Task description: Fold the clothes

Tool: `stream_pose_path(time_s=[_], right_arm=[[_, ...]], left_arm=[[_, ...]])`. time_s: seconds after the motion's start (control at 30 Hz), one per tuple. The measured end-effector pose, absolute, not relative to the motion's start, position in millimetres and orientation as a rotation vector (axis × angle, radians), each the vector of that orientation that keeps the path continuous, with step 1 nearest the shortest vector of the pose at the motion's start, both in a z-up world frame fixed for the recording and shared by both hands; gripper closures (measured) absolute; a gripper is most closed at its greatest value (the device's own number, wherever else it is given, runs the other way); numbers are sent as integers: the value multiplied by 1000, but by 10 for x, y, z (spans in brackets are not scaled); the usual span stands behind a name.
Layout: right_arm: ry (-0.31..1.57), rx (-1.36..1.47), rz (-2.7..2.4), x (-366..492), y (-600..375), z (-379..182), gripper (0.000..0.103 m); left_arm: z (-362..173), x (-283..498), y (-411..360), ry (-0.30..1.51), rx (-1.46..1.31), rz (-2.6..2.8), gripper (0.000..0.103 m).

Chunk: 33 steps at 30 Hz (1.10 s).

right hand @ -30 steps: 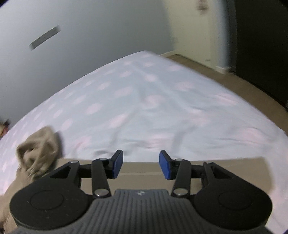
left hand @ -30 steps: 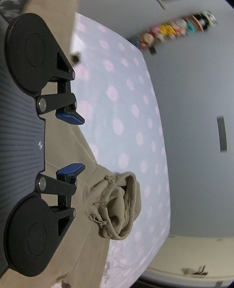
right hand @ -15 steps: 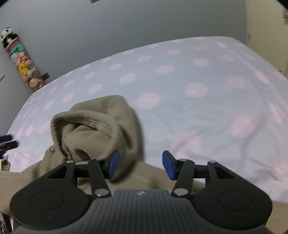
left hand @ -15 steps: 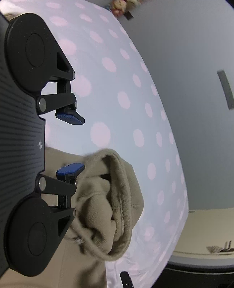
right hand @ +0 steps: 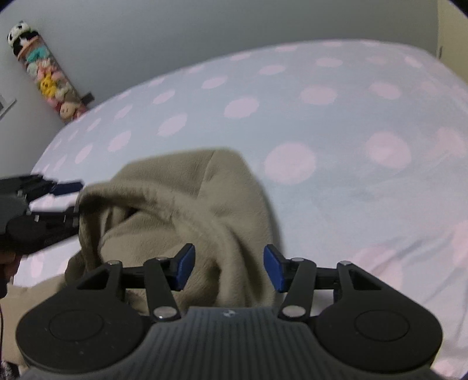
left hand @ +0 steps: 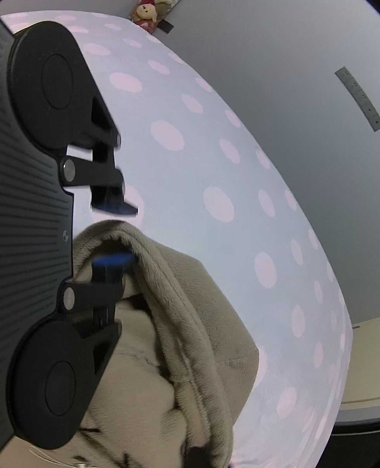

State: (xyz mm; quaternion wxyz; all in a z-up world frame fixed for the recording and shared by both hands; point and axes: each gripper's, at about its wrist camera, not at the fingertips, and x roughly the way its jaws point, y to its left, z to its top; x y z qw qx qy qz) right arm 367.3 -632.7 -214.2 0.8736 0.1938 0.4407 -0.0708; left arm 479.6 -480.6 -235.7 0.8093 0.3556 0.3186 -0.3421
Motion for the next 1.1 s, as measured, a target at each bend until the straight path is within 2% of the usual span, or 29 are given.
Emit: stream_pose_path(time_s=[0.03, 0.07, 0.17, 0.27, 0.43, 0.57, 0.93, 1.0, 1.03, 1.1], right_arm=[[940, 385, -149, 3697, -6299, -2154, 77], [950, 362, -155, 3713, -6275, -2150, 84], [927, 311, -185, 3750, -6248, -2023, 89], [848, 247, -218, 3778, -6204, -1766, 90], [702, 147, -165, 3636, -5920, -1556, 90], [584, 69, -121, 3520, -5689, -1394, 89], [788, 62, -81, 3288, -5466, -2313, 87], [794, 85, -75, 3300, -5499, -2320, 83], [793, 98, -69, 3308, -5507, -2292, 80], [778, 101, -58, 3244, -5521, -2187, 63]], left_arm=[[-2348, 4808, -4834, 692, 758, -724, 89], [-2334, 4823, -4854, 699, 752, -713, 90], [-2217, 4857, -4832, 705, 697, -694, 94], [-1987, 4895, -4611, 680, 567, -668, 95], [-1660, 4723, -3923, 588, 321, -619, 95], [-1870, 4529, -3495, 599, 320, -621, 95], [-2625, 4529, -3364, 835, 432, -613, 94], [-2593, 4560, -3330, 813, 419, -633, 93], [-2549, 4585, -3287, 804, 401, -649, 89], [-2449, 4603, -3178, 788, 380, -685, 80]])
